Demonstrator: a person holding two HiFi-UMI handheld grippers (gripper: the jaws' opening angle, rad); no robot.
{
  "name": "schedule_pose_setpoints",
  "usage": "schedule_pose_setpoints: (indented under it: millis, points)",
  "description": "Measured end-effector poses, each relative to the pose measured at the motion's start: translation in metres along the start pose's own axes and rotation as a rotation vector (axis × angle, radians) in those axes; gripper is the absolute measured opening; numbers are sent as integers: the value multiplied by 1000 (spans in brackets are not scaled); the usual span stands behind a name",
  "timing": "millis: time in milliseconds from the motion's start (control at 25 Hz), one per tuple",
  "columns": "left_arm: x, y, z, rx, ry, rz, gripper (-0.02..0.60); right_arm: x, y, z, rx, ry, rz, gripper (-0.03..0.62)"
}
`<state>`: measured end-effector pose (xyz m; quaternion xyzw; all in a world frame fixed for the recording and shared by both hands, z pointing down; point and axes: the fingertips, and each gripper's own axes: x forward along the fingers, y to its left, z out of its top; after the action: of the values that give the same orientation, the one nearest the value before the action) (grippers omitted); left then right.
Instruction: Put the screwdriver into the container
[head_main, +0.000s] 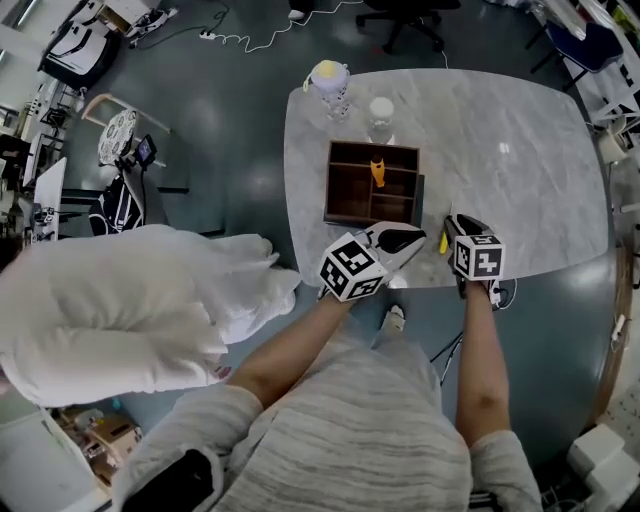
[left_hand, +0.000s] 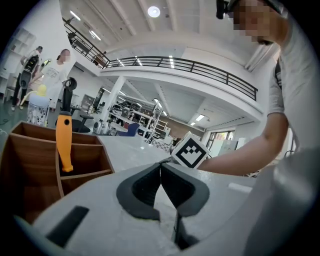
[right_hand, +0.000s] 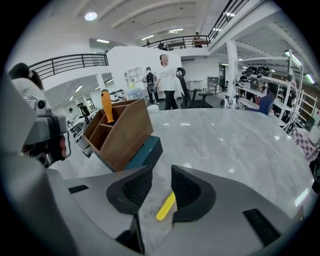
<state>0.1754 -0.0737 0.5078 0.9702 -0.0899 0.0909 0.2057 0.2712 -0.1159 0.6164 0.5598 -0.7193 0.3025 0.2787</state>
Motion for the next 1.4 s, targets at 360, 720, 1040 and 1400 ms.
schedule_pose_setpoints:
  millis: [360, 720, 1040, 1400]
  points:
    - [3, 8, 0, -20, -5, -8, 20, 40, -30, -24, 114, 110, -25, 101]
    - [4, 21, -2, -36, -5, -3, 20, 75, -48, -35, 181, 193, -56, 101]
    - [3, 25, -1, -42, -4, -11, 20, 92, -56, -41, 182, 259, -89, 95]
    - [-3, 28, -3, -48, -8, -5, 20, 97, -57, -49, 172, 293, -105, 41]
